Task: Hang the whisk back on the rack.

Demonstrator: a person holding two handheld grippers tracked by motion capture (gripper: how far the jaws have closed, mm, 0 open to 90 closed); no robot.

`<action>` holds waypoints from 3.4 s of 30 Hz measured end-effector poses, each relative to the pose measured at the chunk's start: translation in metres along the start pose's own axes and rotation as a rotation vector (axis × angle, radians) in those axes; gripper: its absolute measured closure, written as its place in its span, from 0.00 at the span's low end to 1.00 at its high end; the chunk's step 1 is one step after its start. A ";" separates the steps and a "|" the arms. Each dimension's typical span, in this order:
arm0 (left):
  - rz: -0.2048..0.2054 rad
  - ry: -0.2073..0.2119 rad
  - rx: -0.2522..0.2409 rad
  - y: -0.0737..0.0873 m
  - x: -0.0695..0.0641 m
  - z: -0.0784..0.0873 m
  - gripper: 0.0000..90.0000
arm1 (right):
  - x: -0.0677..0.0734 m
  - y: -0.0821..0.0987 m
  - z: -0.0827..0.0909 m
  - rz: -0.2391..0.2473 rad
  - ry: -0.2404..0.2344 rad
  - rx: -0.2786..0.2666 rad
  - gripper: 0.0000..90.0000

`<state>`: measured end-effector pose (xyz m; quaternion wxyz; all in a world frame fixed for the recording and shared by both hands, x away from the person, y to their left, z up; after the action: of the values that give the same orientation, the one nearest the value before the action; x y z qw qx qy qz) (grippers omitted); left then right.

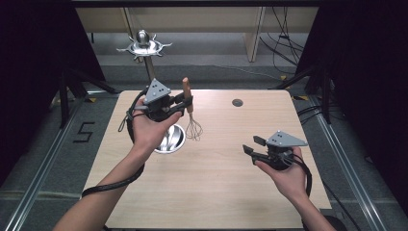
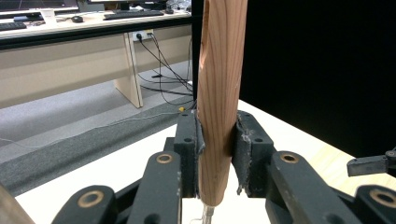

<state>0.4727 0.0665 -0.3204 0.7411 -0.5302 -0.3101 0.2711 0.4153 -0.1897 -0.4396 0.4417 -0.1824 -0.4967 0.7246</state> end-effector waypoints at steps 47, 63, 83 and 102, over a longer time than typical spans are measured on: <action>-0.001 -0.034 0.073 -0.016 0.031 0.014 0.80 | -0.008 0.007 0.001 -0.015 0.002 -0.017 0.54; 0.013 -0.047 0.052 -0.030 0.040 0.020 0.80 | -0.007 0.007 0.000 -0.019 0.006 -0.026 0.54; 0.043 -0.052 0.036 -0.043 0.046 0.024 0.80 | -0.008 0.008 0.001 -0.014 0.005 -0.006 0.54; 0.054 -0.054 0.036 -0.050 0.051 0.027 0.80 | -0.008 0.009 0.001 -0.023 0.003 0.001 0.54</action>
<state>0.4901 0.1064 -0.2576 0.7345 -0.5172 -0.3105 0.3109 0.4151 -0.1976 -0.4482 0.4507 -0.1775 -0.4978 0.7194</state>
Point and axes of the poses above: each handheld gripper's, and its own axes: z roughly backward along the jaws, y roughly out of its underside, x roughly to its left, the point moved 7 cm from there along -z, roughly forward along the jaws, and after that the axes turned 12 degrees about -z, right-handed, at the moved point
